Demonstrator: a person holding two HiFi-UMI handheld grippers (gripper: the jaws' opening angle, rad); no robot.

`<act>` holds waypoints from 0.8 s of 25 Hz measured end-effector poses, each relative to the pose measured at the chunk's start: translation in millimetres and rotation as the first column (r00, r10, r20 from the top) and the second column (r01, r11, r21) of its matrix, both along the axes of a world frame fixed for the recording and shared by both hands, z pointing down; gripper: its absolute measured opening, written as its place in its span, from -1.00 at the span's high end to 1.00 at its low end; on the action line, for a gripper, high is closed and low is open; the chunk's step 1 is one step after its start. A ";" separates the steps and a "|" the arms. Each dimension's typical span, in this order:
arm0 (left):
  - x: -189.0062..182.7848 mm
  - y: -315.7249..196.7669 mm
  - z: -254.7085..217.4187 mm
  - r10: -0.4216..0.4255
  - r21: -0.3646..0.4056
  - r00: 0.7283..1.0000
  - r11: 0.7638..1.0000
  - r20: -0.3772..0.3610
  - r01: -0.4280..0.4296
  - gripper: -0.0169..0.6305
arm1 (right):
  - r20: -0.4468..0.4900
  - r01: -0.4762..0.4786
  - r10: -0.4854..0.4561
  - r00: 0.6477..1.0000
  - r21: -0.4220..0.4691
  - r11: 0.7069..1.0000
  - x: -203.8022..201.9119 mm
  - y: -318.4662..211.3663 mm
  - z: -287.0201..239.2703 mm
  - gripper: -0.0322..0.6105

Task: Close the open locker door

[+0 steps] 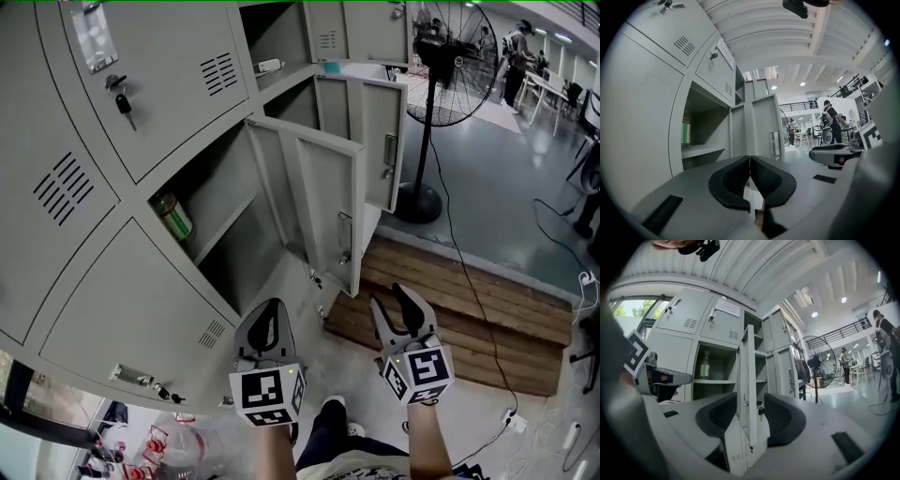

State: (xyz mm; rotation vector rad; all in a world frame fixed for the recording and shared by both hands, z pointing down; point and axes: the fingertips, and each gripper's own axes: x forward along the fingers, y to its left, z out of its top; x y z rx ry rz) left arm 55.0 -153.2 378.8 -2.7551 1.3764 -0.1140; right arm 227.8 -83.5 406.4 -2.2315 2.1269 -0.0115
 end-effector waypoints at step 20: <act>32.5 -82.4 4.0 0.065 -0.016 0.998 0.998 -0.011 -0.065 0.92 | -0.022 0.017 -0.018 1.000 -0.046 0.999 8.4 -82.2 12.2 0.33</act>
